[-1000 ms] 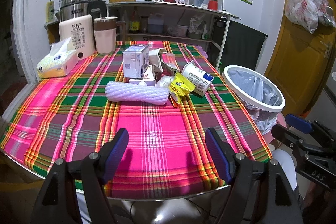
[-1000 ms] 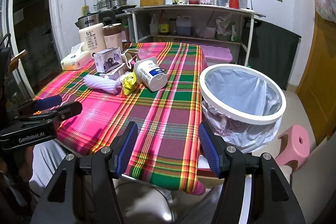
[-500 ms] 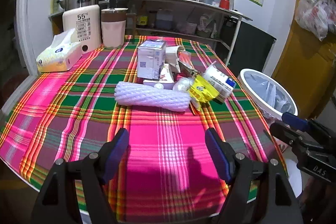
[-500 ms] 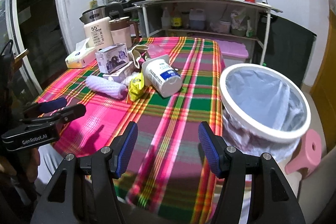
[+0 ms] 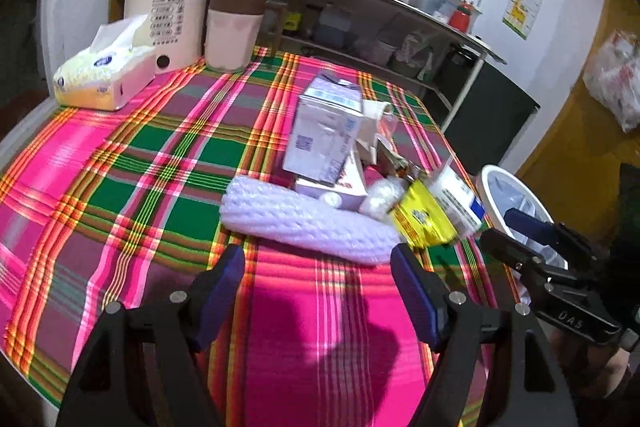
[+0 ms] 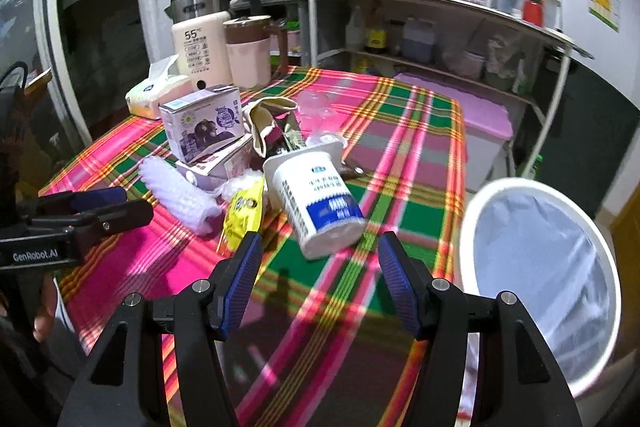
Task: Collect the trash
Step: 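Grasp the white yogurt cup with the right tool while the left tool grasps the white foam net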
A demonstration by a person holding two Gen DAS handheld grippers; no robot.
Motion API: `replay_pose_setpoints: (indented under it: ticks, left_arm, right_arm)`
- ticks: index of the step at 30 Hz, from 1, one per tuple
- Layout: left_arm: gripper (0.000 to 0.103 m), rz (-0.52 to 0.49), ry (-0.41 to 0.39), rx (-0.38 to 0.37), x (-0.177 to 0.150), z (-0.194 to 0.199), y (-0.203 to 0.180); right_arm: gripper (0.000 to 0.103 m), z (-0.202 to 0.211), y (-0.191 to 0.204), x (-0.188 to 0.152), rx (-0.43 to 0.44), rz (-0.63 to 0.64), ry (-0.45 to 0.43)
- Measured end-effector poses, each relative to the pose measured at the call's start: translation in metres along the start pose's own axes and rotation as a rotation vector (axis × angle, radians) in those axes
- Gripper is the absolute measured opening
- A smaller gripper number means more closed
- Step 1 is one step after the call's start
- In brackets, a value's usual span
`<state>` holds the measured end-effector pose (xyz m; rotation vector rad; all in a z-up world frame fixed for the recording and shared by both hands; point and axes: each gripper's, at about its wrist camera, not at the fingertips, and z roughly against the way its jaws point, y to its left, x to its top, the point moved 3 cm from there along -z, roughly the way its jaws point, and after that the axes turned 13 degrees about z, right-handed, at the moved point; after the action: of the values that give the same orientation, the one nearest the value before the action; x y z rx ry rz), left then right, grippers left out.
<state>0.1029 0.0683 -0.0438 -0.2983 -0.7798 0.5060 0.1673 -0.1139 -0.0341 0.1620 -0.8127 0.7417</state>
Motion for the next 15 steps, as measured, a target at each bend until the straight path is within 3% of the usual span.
replay_pose_setpoints:
  ticks: [15]
  left_arm:
    - [0.077,0.180,0.070,0.007,0.015,-0.034,0.013]
  right_arm:
    - [0.061,-0.048,-0.011,0.014,0.109,0.065,0.069]
